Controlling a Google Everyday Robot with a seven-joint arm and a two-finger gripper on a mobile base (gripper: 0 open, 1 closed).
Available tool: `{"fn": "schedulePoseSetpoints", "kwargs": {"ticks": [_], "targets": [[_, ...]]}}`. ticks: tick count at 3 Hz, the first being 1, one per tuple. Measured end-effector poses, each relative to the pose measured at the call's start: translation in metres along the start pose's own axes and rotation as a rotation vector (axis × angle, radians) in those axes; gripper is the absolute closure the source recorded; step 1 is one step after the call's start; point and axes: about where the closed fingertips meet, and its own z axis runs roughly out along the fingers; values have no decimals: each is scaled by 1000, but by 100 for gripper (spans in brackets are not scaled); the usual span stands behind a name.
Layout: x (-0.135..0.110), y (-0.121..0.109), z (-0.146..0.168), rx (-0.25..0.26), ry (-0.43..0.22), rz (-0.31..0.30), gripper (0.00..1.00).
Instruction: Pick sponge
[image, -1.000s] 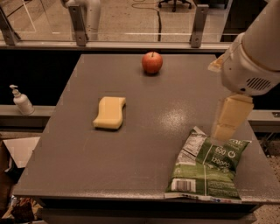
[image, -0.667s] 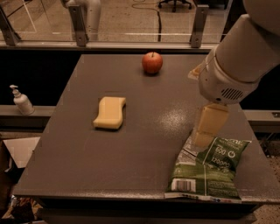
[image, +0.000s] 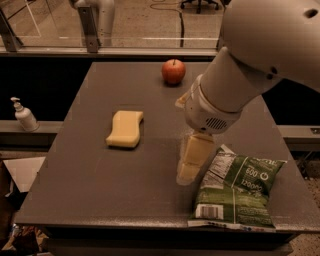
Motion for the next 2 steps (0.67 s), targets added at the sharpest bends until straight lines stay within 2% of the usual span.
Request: {"fn": "schedulePoseSetpoints", "kwargs": {"ticks": [2], "targets": [[-50,1,57,-61,-129,-33,0]]}}
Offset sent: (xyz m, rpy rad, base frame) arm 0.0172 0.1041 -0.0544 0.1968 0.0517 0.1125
